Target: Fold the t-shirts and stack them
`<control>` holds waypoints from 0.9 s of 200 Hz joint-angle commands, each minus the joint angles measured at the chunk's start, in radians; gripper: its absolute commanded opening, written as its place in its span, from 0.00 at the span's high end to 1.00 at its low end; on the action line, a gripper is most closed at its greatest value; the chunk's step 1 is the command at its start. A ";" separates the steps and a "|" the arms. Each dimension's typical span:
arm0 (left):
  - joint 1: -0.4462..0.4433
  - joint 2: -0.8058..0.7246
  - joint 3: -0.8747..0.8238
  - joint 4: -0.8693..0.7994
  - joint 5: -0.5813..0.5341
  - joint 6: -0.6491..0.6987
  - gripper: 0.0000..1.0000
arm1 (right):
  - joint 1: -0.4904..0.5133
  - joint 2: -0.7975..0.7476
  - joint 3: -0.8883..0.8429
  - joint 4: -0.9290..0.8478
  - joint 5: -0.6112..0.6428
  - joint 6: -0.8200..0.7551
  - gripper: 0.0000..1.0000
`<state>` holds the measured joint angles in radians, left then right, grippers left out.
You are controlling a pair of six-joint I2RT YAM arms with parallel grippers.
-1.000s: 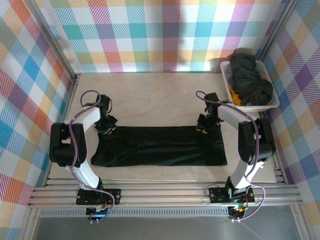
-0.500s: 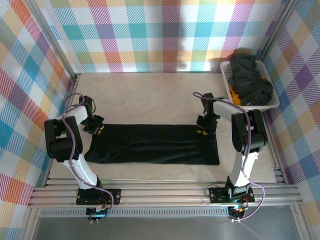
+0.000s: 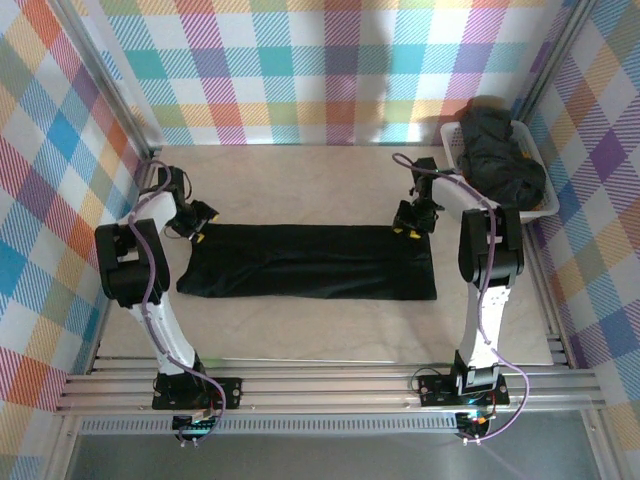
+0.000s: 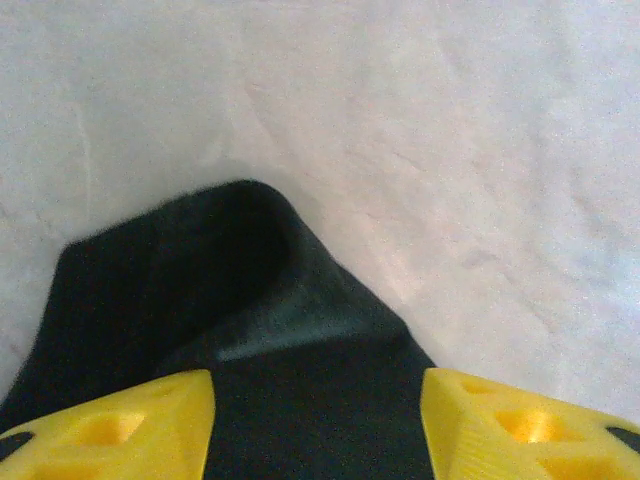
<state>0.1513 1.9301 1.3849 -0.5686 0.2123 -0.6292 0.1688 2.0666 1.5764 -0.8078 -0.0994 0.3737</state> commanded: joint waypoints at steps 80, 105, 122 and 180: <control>-0.317 -0.084 -0.076 0.016 -0.117 0.356 0.44 | 0.173 -0.550 -0.323 0.204 -0.257 0.013 0.50; -0.342 -0.045 -0.061 -0.008 -0.129 0.390 0.46 | 0.205 -0.627 -0.408 0.216 -0.256 0.044 0.50; -0.358 -0.053 -0.091 -0.004 -0.133 0.389 0.50 | 0.206 -0.653 -0.432 0.215 -0.248 0.054 0.50; -0.369 -0.098 -0.178 0.025 -0.132 0.368 0.59 | 0.209 -0.619 -0.390 0.218 -0.269 0.074 0.51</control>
<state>-0.2077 1.8748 1.2278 -0.5419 0.0868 -0.2672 0.3763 1.4368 1.1515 -0.6163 -0.3355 0.4248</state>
